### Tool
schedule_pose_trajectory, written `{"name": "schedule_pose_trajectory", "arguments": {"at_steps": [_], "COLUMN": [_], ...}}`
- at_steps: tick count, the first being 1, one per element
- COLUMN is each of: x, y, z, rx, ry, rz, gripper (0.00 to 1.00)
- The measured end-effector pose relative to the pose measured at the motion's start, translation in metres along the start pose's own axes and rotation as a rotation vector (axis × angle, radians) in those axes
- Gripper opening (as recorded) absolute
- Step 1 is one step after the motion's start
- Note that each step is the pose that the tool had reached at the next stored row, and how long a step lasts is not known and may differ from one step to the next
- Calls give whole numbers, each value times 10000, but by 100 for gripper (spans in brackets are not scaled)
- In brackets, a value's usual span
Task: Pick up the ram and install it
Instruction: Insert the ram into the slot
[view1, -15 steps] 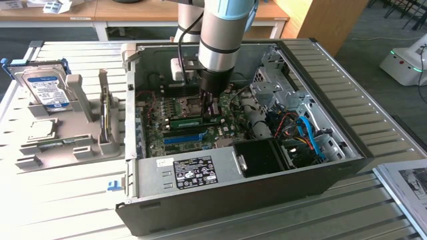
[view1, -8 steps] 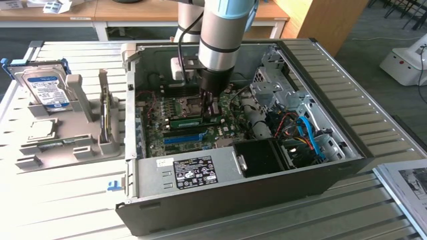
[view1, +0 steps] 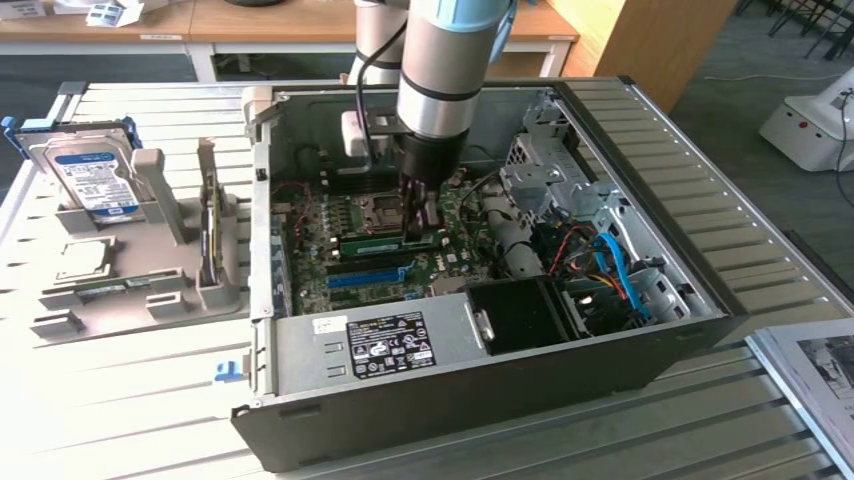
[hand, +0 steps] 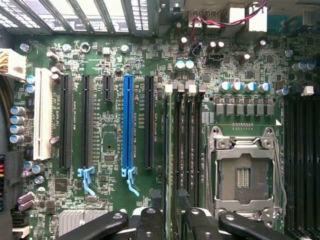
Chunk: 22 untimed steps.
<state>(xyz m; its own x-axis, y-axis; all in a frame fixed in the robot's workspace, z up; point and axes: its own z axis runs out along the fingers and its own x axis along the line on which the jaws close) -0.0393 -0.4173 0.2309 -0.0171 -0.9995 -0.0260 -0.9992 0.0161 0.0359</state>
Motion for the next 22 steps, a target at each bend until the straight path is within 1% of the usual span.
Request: {"name": "schedule_pose_trajectory", "arguments": {"at_steps": [22], "x": [-5], "y": [7], "z": [-190], "rx": [0], "ry": [1], "rz": [0], "gripper": [25]}}
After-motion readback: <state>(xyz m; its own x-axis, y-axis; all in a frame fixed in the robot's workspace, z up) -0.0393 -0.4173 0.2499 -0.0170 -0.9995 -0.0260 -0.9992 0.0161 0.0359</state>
